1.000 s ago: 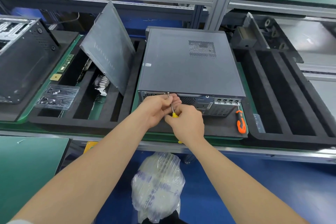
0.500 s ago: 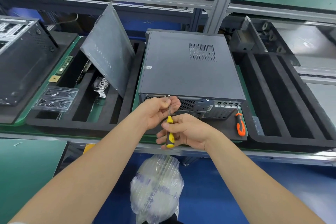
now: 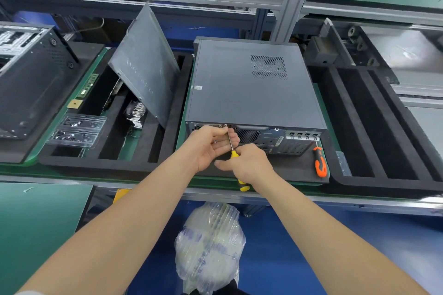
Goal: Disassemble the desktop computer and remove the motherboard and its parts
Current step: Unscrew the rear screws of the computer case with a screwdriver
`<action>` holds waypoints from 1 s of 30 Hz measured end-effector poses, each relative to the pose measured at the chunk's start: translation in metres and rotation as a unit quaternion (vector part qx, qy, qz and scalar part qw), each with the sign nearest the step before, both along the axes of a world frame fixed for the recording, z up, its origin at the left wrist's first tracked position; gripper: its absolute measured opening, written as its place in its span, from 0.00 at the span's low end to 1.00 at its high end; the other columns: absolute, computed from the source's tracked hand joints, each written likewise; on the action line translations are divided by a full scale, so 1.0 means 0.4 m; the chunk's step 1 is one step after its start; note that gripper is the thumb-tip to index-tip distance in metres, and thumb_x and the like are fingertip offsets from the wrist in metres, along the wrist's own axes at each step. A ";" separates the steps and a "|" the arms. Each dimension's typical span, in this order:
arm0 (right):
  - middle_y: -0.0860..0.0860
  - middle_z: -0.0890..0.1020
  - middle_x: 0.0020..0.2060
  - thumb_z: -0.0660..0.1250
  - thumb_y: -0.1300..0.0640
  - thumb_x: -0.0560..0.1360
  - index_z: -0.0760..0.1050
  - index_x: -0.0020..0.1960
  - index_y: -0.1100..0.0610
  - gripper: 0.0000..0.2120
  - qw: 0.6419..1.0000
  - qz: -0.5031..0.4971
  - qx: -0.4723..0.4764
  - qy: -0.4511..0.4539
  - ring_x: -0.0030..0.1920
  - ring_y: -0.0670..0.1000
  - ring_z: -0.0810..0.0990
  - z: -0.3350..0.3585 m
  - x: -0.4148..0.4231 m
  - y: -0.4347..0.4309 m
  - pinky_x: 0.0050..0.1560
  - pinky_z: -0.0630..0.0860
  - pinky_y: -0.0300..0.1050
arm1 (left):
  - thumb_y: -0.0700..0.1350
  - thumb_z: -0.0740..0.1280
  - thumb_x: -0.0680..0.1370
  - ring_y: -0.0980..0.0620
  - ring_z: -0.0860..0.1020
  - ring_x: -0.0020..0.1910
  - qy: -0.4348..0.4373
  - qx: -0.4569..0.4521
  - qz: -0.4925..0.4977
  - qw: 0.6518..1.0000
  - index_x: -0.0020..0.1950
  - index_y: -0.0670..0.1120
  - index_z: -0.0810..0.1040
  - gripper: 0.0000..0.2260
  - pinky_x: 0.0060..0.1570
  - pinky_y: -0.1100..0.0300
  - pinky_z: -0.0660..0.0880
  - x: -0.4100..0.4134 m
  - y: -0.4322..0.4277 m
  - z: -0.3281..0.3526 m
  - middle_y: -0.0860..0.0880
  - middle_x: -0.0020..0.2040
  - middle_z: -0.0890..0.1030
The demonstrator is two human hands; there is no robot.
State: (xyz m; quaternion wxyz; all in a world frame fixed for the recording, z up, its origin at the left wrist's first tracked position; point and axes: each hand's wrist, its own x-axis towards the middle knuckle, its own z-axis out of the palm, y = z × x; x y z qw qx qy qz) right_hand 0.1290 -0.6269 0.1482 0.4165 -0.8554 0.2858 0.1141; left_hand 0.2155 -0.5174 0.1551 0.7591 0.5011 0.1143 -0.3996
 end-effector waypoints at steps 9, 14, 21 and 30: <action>0.51 0.78 0.37 0.74 0.41 0.74 0.80 0.45 0.55 0.17 0.963 -0.019 0.269 -0.009 0.37 0.50 0.76 0.000 -0.011 0.001 0.40 0.75 0.47 | 0.33 0.69 0.80 0.48 0.87 0.40 -0.022 0.048 0.016 0.998 0.58 0.31 0.81 0.09 0.40 0.60 0.84 -0.002 -0.016 0.007 0.39 0.47 0.85; 0.62 0.83 0.56 0.61 0.53 0.83 0.79 0.65 0.62 0.17 0.772 0.021 0.634 0.048 0.52 0.60 0.84 0.013 -0.031 -0.064 0.55 0.81 0.57 | 0.37 0.65 0.84 0.52 0.87 0.37 0.005 0.044 -0.037 0.998 0.56 0.37 0.82 0.07 0.35 0.59 0.84 0.007 -0.011 0.014 0.44 0.43 0.87; 0.65 0.84 0.55 0.64 0.61 0.83 0.82 0.59 0.64 0.11 0.806 0.051 0.589 -0.010 0.54 0.63 0.85 0.004 -0.034 -0.067 0.53 0.82 0.61 | 0.35 0.60 0.85 0.51 0.87 0.40 0.034 0.015 -0.044 0.998 0.54 0.37 0.82 0.10 0.39 0.61 0.84 0.017 -0.004 0.014 0.44 0.44 0.88; 0.56 0.82 0.33 0.82 0.58 0.69 0.81 0.43 0.60 0.11 0.928 -0.023 0.365 -0.070 0.34 0.55 0.83 0.004 -0.015 0.004 0.37 0.82 0.50 | 0.34 0.61 0.85 0.49 0.87 0.42 0.024 0.000 -0.020 1.000 0.57 0.35 0.81 0.09 0.41 0.60 0.84 0.013 0.005 0.009 0.40 0.47 0.87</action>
